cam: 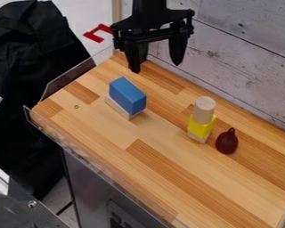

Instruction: Put the cylinder on the table

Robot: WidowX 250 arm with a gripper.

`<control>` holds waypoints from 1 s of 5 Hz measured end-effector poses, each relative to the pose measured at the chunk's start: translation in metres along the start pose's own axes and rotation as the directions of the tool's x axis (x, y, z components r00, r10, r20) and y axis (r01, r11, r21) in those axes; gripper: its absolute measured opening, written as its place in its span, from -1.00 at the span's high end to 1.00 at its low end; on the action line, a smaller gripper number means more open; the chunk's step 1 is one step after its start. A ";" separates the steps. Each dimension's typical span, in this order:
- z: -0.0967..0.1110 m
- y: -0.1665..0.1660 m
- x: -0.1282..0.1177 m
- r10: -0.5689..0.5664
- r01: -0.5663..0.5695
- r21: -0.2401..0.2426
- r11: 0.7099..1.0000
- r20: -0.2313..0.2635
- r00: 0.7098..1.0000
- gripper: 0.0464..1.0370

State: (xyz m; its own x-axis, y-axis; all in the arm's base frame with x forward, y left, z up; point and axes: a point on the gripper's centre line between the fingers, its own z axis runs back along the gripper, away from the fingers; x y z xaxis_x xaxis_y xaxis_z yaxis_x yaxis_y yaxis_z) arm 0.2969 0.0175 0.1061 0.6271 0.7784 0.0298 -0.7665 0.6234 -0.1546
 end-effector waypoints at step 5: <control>-0.012 -0.046 -0.023 -0.249 0.248 -0.033 0.968 -0.033 0.968 -0.92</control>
State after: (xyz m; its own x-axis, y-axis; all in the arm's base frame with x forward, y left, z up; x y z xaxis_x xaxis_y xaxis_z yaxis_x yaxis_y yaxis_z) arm 0.3189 -0.0300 0.1009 0.8024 0.5958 0.0347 -0.5821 0.7941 -0.1750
